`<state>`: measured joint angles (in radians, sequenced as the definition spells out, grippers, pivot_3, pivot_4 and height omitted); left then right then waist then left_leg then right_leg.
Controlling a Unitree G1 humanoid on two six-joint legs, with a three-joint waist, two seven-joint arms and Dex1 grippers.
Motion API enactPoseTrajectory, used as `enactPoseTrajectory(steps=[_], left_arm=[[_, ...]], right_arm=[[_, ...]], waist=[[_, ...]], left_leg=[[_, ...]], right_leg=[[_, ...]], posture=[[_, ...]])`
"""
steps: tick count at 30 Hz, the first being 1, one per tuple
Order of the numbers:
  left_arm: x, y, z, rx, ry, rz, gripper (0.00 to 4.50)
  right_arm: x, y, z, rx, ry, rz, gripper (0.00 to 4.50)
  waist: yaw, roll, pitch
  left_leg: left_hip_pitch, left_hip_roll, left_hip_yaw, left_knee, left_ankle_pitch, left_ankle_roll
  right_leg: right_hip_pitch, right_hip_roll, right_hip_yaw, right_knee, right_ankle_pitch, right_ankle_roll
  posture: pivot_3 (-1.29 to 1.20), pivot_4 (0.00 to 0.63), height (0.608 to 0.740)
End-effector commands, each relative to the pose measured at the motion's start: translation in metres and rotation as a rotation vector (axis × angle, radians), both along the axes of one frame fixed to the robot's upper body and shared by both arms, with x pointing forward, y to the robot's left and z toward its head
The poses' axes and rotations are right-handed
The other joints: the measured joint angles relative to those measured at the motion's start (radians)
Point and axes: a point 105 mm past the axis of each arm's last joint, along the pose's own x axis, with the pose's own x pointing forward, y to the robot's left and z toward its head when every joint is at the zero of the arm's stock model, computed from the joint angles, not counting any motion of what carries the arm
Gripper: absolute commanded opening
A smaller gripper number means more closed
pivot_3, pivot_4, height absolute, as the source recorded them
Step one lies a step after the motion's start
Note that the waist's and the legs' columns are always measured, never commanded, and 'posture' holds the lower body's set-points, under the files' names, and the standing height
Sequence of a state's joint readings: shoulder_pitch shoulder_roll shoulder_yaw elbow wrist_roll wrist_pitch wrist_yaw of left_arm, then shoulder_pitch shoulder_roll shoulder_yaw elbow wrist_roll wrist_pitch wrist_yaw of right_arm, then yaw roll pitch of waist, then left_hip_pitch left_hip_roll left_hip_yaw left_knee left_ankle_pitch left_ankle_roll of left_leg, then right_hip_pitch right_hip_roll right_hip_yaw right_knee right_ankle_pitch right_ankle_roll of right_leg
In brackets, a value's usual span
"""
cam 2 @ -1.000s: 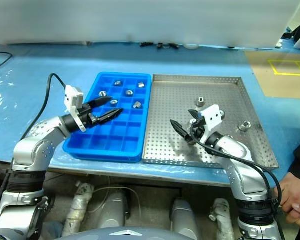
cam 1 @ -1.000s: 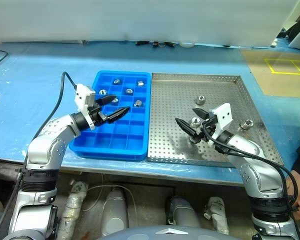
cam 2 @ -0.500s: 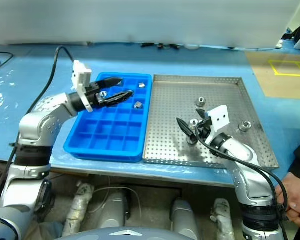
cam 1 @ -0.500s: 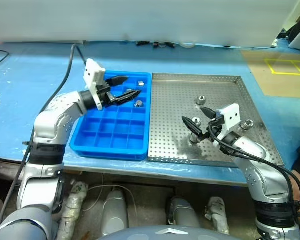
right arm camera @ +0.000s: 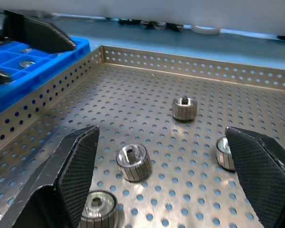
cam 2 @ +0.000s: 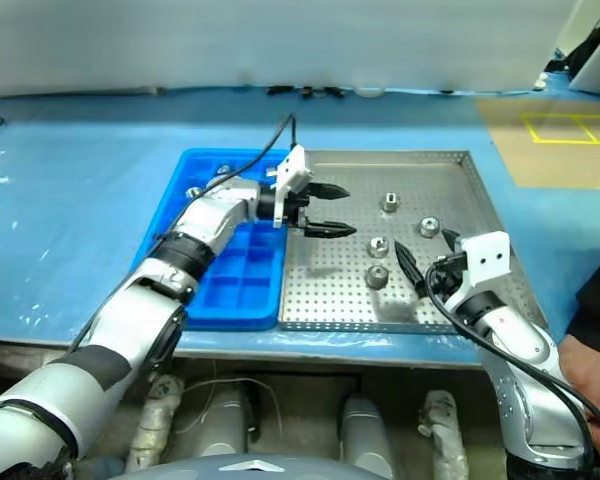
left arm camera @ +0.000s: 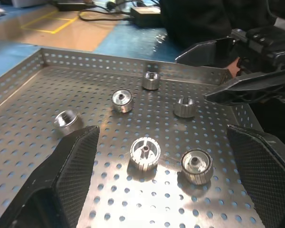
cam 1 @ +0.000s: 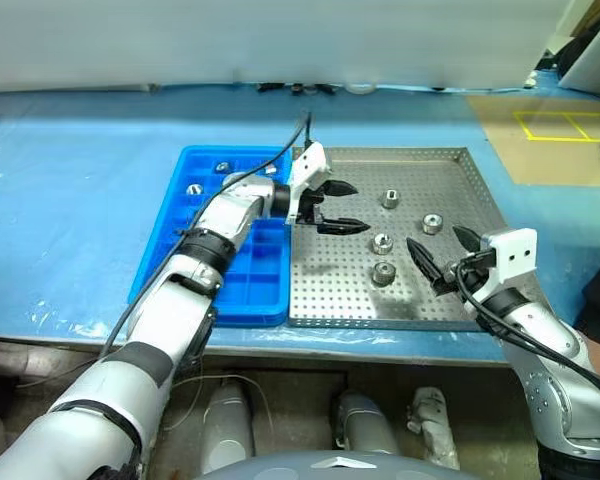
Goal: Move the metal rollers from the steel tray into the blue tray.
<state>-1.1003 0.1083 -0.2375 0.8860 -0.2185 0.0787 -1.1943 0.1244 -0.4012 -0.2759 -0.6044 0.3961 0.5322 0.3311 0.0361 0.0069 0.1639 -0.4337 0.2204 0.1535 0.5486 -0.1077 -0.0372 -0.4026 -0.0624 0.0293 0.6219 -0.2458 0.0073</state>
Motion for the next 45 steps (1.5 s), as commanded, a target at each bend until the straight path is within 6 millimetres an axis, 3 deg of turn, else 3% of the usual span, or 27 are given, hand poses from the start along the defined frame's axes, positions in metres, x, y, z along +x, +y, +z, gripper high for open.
enactPoseTrajectory(steps=[1,8,13,20,37,40,43,45], left_arm=[[0.002,-0.022,0.003,0.018,-0.056,-0.007,4.5],[-0.022,-0.053,-0.007,0.031,-0.054,-0.157,4.5],[-0.031,-0.066,-0.037,0.135,-0.057,-0.153,4.5],[-0.027,-0.064,-0.073,0.289,-0.077,-0.066,4.5],[-0.037,-0.07,-0.09,0.369,-0.064,-0.096,4.5],[-0.037,-0.07,-0.092,0.374,-0.064,-0.088,3.92],[-0.034,-0.07,-0.093,0.381,-0.075,-0.069,2.95],[-0.035,-0.069,-0.093,0.385,-0.079,-0.076,2.95]], right_arm=[[-0.013,-0.001,0.015,0.002,-0.074,-0.047,4.47],[-0.024,0.004,0.006,0.021,-0.063,-0.096,4.47],[-0.025,-0.001,0.005,0.016,-0.068,-0.131,4.47],[-0.027,-0.003,0.008,0.011,-0.076,-0.167,4.47],[-0.03,0.006,0.016,0.022,-0.077,-0.18,4.47],[-0.031,0.006,0.013,0.024,-0.072,-0.183,4.5],[-0.031,0.005,0.011,0.025,-0.069,-0.185,4.5],[-0.031,0.004,0.01,0.026,-0.068,-0.186,4.5]], waist=[[-0.005,0.0,0.0],[-0.035,0.0,0.0],[-0.055,0.0,0.0],[-0.075,0.0,0.0],[-0.082,0.0,0.0],[-0.084,0.0,0.0],[-0.088,0.0,0.0],[-0.094,0.0,0.0]], left_leg=[[0.0,0.0,0.0,0.0,-0.002,0.003],[0.003,-0.008,0.004,0.0,-0.006,0.01],[0.006,-0.013,0.005,0.001,-0.008,0.018],[0.012,-0.015,0.011,0.001,-0.012,0.024],[0.011,-0.015,0.012,0.0,-0.012,0.025],[0.011,-0.015,0.013,0.0,-0.012,0.025],[0.01,-0.015,0.013,-0.001,-0.012,0.025],[0.01,-0.015,0.013,-0.001,-0.013,0.025]], right_leg=[[0.001,0.0,0.0,-0.001,0.0,0.0],[0.005,-0.009,0.0,-0.005,-0.001,-0.002],[0.011,-0.014,0.001,-0.012,0.0,0.0],[0.017,-0.018,0.003,-0.017,0.0,0.002],[0.016,-0.018,0.003,-0.018,-0.001,0.004],[0.015,-0.018,0.003,-0.019,-0.001,0.004],[0.015,-0.018,0.003,-0.019,-0.002,0.004],[0.015,-0.019,0.003,-0.019,-0.002,0.004]], posture=[[-0.5,0.15,0.74],[-0.56,0.15,0.74],[-0.59,0.15,0.74],[-0.6,0.15,0.74],[-0.64,0.15,0.74],[-0.64,0.15,0.74],[-0.64,0.15,0.74],[-0.64,0.15,0.74]])
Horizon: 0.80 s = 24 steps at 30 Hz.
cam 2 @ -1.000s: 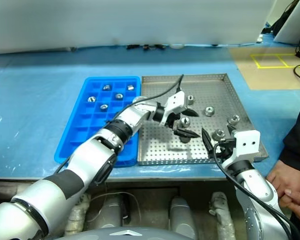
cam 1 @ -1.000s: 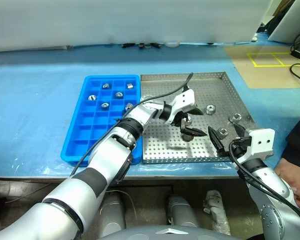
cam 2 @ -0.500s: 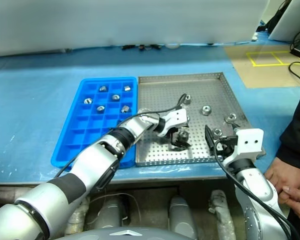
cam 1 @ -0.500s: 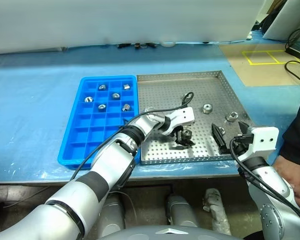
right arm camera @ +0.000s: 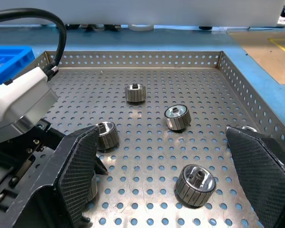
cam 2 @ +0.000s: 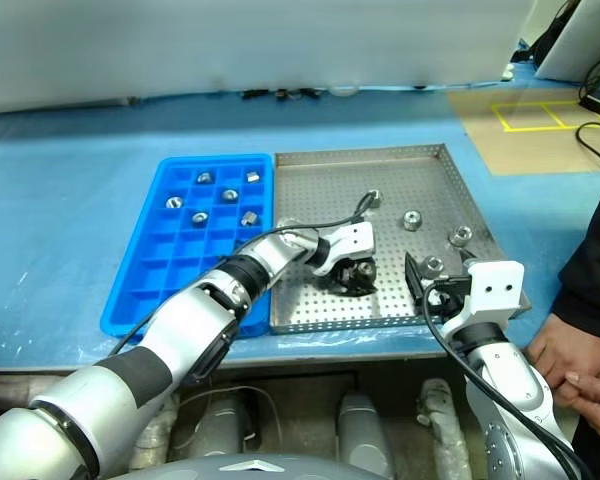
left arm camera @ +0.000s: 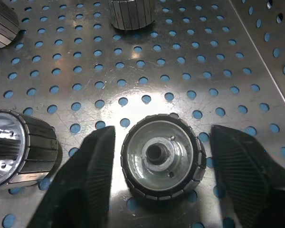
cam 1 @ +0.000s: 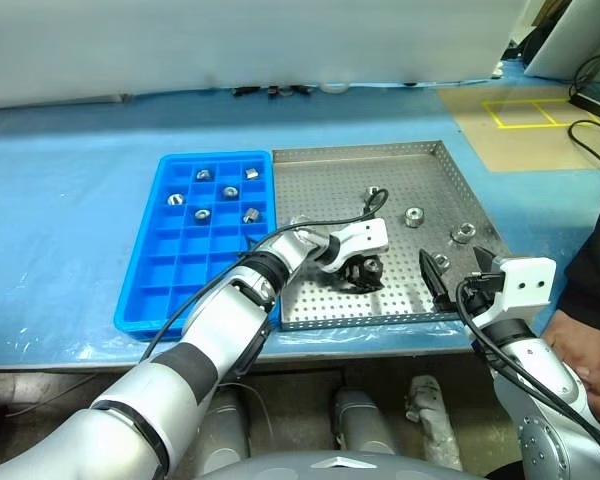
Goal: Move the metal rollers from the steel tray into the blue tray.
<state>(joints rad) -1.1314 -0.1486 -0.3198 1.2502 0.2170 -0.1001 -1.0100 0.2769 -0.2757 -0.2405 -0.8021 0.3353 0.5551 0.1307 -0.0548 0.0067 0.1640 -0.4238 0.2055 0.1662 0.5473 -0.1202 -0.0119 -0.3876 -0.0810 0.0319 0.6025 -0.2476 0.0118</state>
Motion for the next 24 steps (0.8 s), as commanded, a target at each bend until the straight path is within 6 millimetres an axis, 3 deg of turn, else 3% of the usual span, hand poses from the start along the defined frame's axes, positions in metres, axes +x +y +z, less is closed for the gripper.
enactPoseTrajectory(steps=[1,5,15,20,24], left_arm=[[-0.008,-0.012,0.003,-0.021,-0.006,-0.039,2.71],[-0.008,-0.01,0.004,-0.035,-0.003,-0.041,1.85],[0.0,-0.006,0.031,-0.13,0.002,-0.061,1.85],[0.018,-0.004,0.085,-0.286,-0.044,-0.013,1.85],[0.041,0.023,0.136,-0.42,-0.081,0.065,1.85]], right_arm=[[-0.003,0.001,0.01,-0.012,-0.049,0.006,4.5],[-0.002,0.001,0.006,-0.008,-0.043,0.009,4.5],[-0.002,0.002,0.003,0.0,-0.049,0.03,4.5],[0.005,0.013,0.009,-0.004,-0.068,0.113,4.5],[0.021,0.032,0.016,-0.037,-0.077,0.251,4.5]], waist=[[-0.007,0.0,0.0],[-0.017,0.0,0.0],[-0.017,0.0,0.0],[-0.016,0.0,0.0],[-0.016,0.0,0.0]], left_leg=[[0.0,0.0,0.0,0.0,0.0,0.0],[-0.001,0.0,0.0,0.0,-0.001,0.001],[-0.004,0.0,0.001,0.0,-0.001,0.002],[-0.006,-0.001,0.001,0.0,-0.001,0.002],[-0.011,-0.001,0.001,0.003,-0.001,0.002]], right_leg=[[0.0,0.0,0.0,0.0,0.0,0.0],[-0.001,0.0,0.0,0.0,-0.001,0.001],[-0.003,-0.001,0.0,-0.001,-0.001,0.001],[-0.005,-0.001,0.0,0.0,-0.001,0.001],[-0.01,-0.002,0.0,0.003,-0.001,0.001]], posture=[[-0.64,0.15,0.74],[-0.63,0.15,0.74],[-0.62,0.15,0.74],[-0.59,0.15,0.74],[-0.51,0.15,0.74]])
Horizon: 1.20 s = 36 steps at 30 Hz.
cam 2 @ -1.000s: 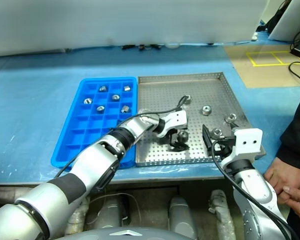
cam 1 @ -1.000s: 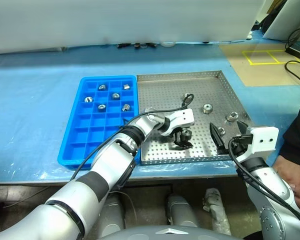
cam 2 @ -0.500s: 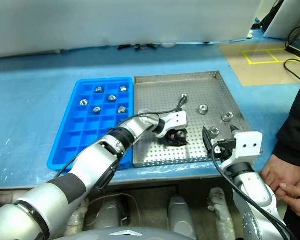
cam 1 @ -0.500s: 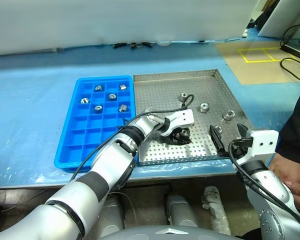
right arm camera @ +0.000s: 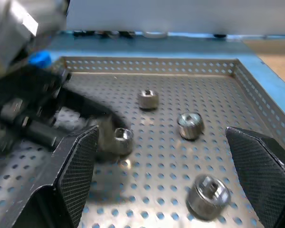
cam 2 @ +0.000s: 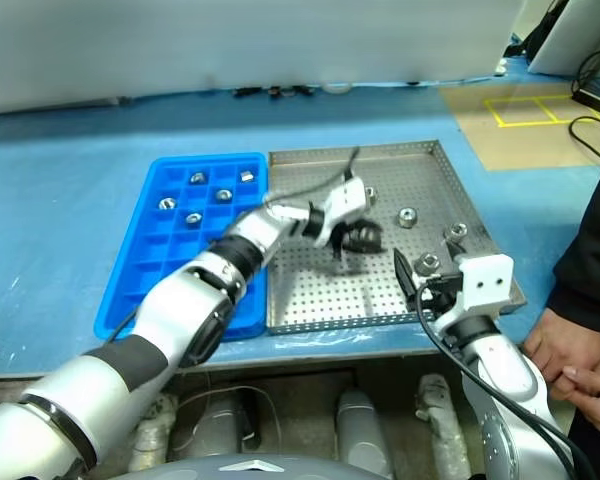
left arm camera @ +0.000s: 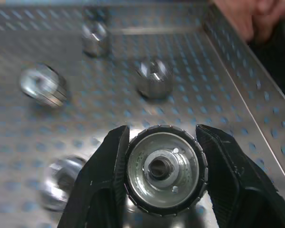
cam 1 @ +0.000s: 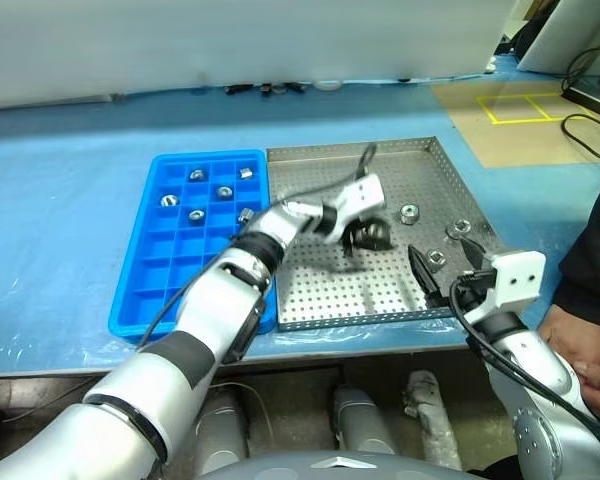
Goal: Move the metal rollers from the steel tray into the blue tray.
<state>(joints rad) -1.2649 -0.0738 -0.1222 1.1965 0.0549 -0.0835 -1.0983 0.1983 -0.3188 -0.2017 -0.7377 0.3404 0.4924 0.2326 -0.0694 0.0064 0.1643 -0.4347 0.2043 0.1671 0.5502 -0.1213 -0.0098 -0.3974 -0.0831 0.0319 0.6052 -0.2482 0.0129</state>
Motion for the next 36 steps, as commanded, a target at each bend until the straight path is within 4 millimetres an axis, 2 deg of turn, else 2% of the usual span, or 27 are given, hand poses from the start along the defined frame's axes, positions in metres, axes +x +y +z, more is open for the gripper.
enactPoseTrajectory(steps=[1,5,7,10,12,16,20,22,24,28,32,36], left_arm=[[0.017,0.023,0.053,-0.141,-0.07,0.054,1.85],[0.036,0.064,0.063,-0.151,-0.115,0.166,1.85],[0.044,0.09,0.069,-0.172,-0.123,0.234,1.85],[0.049,0.12,0.074,-0.201,-0.128,0.304,1.85],[0.047,0.151,0.071,-0.214,-0.125,0.372,1.85],[0.025,0.201,0.059,-0.234,-0.116,0.513,1.85],[0.0,0.238,0.051,-0.245,-0.103,0.679,1.85],[-0.016,0.256,0.043,-0.242,-0.088,0.768,1.85],[-0.023,0.26,0.04,-0.24,-0.078,0.808,1.85],[-0.035,0.264,0.018,-0.218,-0.059,0.895,1.85],[-0.032,0.248,0.018,-0.249,-0.069,0.907,1.85],[-0.021,0.241,0.016,-0.259,-0.07,0.926,1.85]], right_arm=[[0.013,0.02,0.008,-0.025,-0.02,0.138,4.5],[0.036,0.041,0.015,-0.056,-0.036,0.282,4.5],[0.051,0.053,0.025,-0.065,-0.06,0.355,4.5],[0.068,0.068,0.036,-0.069,-0.081,0.446,4.5],[0.078,0.086,0.041,-0.074,-0.089,0.536,4.5],[0.09,0.123,0.048,-0.072,-0.104,0.702,4.5],[0.093,0.152,0.047,-0.057,-0.103,0.831,4.5],[0.093,0.167,0.045,-0.048,-0.098,0.891,4.5],[0.094,0.172,0.045,-0.044,-0.101,0.915,4.5],[0.094,0.182,0.045,-0.031,-0.1,0.967,4.5],[0.092,0.182,0.043,-0.024,-0.092,0.978,4.5],[0.09,0.178,0.04,-0.023,-0.084,0.968,4.5]], waist=[[-0.001,0.0,0.0],[0.008,0.001,0.0],[0.019,0.001,0.0],[0.048,0.0,0.001],[0.072,0.0,0.001],[0.116,0.0,0.001],[0.165,-0.002,0.002],[0.189,-0.002,0.002],[0.223,-0.002,0.002],[0.264,-0.002,0.002],[0.299,-0.002,0.002],[0.308,-0.002,0.002]], left_leg=[[0.0,0.0,0.0,0.0,0.0,0.0],[0.001,0.002,0.0,-0.001,0.0,0.0],[0.0,0.002,0.0,-0.001,0.0,0.0],[-0.003,0.002,-0.001,0.001,0.002,0.003],[-0.003,0.003,-0.001,0.001,0.002,0.003],[-0.004,0.004,-0.001,0.0,0.002,0.003],[-0.009,0.005,-0.003,0.0,0.003,0.001],[-0.012,0.005,-0.008,0.0,0.004,-0.002],[-0.013,0.005,-0.012,0.0,0.004,-0.006],[-0.013,0.005,-0.015,0.0,0.007,-0.01],[-0.014,0.007,-0.017,-0.005,0.013,-0.017],[-0.013,0.01,-0.018,-0.008,0.016,-0.022]], right_leg=[[0.0,0.0,0.0,0.0,0.0,0.0],[0.0,0.002,0.0,0.001,0.0,0.0],[0.0,0.002,-0.001,0.001,0.0,0.0],[-0.003,0.002,-0.002,0.004,0.001,-0.001],[-0.003,0.002,-0.003,0.006,0.001,-0.001],[-0.005,0.002,-0.007,0.008,0.0,-0.002],[-0.008,-0.001,-0.017,0.012,-0.002,-0.005],[-0.01,-0.004,-0.029,0.013,-0.003,-0.007],[-0.009,-0.006,-0.035,0.015,-0.004,-0.008],[-0.006,-0.009,-0.04,0.017,-0.004,-0.008],[-0.005,-0.01,-0.041,0.018,-0.004,-0.007],[-0.005,-0.009,-0.043,0.02,-0.003,-0.008]], posture=[[-0.49,0.15,0.74],[-0.35,0.15,0.74],[-0.29,0.15,0.74],[-0.15,0.15,0.74],[-0.1,0.15,0.74],[0.09,0.15,0.74],[0.21,0.15,0.74],[0.28,0.15,0.74],[0.33,0.15,0.74],[0.37,0.15,0.74],[0.37,0.15,0.74],[0.33,0.15,0.74]])
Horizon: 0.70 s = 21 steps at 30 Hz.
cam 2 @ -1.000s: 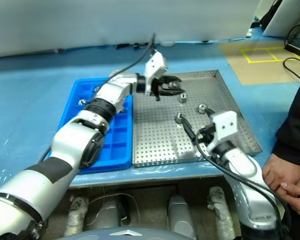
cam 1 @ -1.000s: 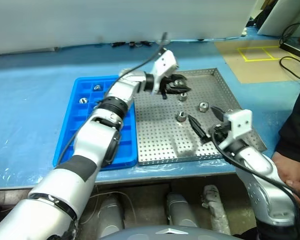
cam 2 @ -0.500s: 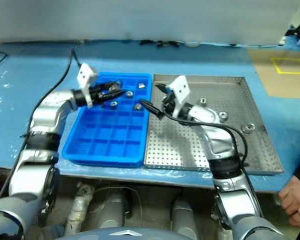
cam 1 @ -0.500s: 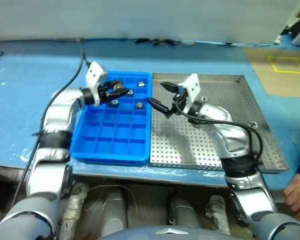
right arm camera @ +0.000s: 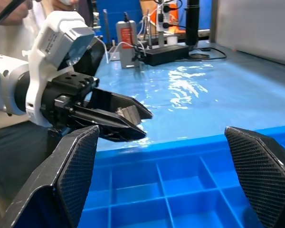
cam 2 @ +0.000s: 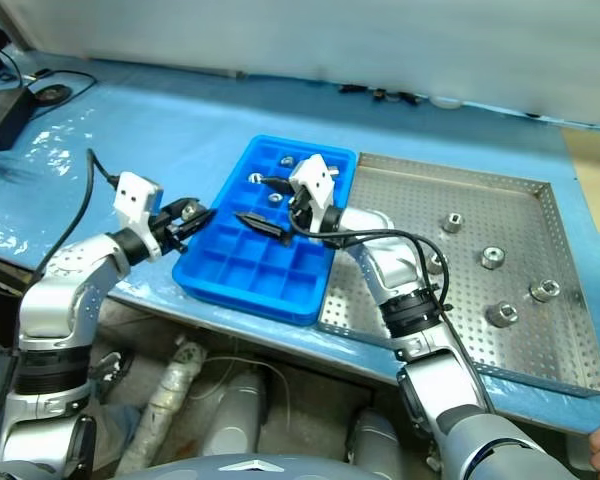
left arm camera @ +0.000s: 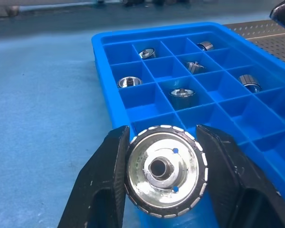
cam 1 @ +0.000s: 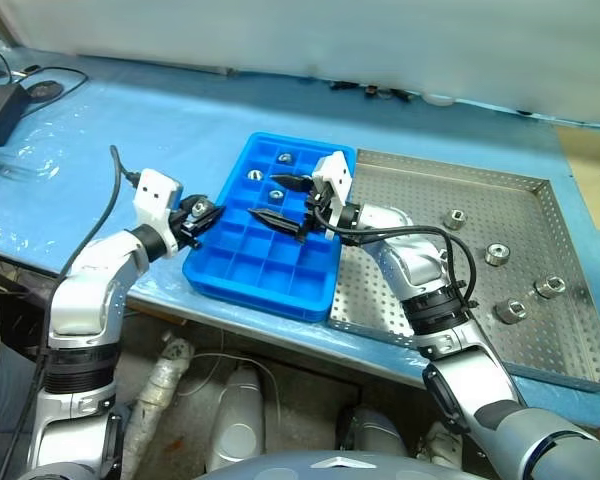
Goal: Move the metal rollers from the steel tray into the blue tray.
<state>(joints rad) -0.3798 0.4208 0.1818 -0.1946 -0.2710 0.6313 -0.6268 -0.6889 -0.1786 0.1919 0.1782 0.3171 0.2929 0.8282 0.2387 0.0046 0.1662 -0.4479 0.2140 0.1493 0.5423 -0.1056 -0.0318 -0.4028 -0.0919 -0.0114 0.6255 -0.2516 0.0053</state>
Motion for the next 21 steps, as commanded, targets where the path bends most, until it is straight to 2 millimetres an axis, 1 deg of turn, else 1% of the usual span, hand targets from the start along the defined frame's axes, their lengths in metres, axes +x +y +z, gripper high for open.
enactPoseTrajectory(steps=[1,4,6,10,13,15,18,21], left_arm=[[0.01,-0.005,0.016,0.005,-0.071,0.016,1.85],[0.022,-0.002,0.012,0.007,-0.056,0.052,1.85],[0.029,0.003,0.009,0.021,-0.053,0.079,1.85],[0.039,0.011,-0.004,0.051,-0.027,0.09,1.85],[0.042,0.002,-0.012,0.068,-0.017,0.055,1.85],[0.043,-0.008,-0.014,0.057,-0.009,0.014,1.85],[0.044,-0.023,-0.012,0.057,-0.014,-0.036,1.85],[0.044,-0.03,-0.012,0.069,-0.006,-0.072,1.85]], right_arm=[[-0.005,-0.003,0.009,0.02,-0.037,-0.005,4.5],[-0.006,-0.008,0.008,0.022,-0.032,-0.032,4.5],[-0.006,-0.012,0.007,0.022,-0.028,-0.054,4.5],[-0.009,-0.017,0.004,0.024,-0.016,-0.087,4.5],[-0.01,-0.022,0.002,0.024,-0.009,-0.112,4.5],[-0.011,-0.024,0.001,0.027,-0.004,-0.128,4.5],[-0.013,-0.026,0.0,0.028,0.004,-0.139,4.5],[-0.015,-0.028,-0.001,0.027,0.01,-0.147,4.5]], waist=[[-0.001,0.0,0.0],[-0.007,0.0,0.0],[-0.012,0.0,0.0],[-0.031,0.0,0.0],[-0.036,0.0,0.0],[-0.037,0.0,0.0],[-0.037,0.0,0.0],[-0.04,0.0,0.0]], left_leg=[[0.0,0.001,0.0,0.0,0.001,-0.002],[0.0,0.001,-0.001,0.0,0.003,-0.005],[-0.001,0.001,-0.001,0.001,0.007,-0.009],[-0.003,0.001,-0.001,0.0,0.007,-0.009],[-0.004,0.001,-0.002,0.0,0.006,-0.008],[-0.004,0.001,-0.002,0.0,0.006,-0.008],[-0.004,0.001,-0.002,0.001,0.006,-0.008],[-0.004,0.001,-0.002,0.001,0.006,-0.008]], right_leg=[[0.0,0.001,0.0,0.0,0.0,0.0],[-0.001,0.002,0.001,0.0,0.001,0.001],[-0.002,0.003,0.001,-0.001,0.003,0.004],[-0.004,0.004,0.0,-0.001,0.003,0.005],[-0.004,0.004,-0.003,-0.001,0.003,0.005],[-0.004,0.004,-0.007,-0.001,0.003,0.005],[-0.003,0.003,-0.008,-0.001,0.003,0.005],[-0.003,0.003,-0.008,-0.001,0.003,0.005]], posture=[[0.32,0.15,0.74],[0.29,0.15,0.74],[0.28,0.15,0.74],[0.23,0.15,0.74],[0.21,0.15,0.74],[0.2,0.15,0.74],[0.18,0.15,0.74],[0.17,0.15,0.74]])
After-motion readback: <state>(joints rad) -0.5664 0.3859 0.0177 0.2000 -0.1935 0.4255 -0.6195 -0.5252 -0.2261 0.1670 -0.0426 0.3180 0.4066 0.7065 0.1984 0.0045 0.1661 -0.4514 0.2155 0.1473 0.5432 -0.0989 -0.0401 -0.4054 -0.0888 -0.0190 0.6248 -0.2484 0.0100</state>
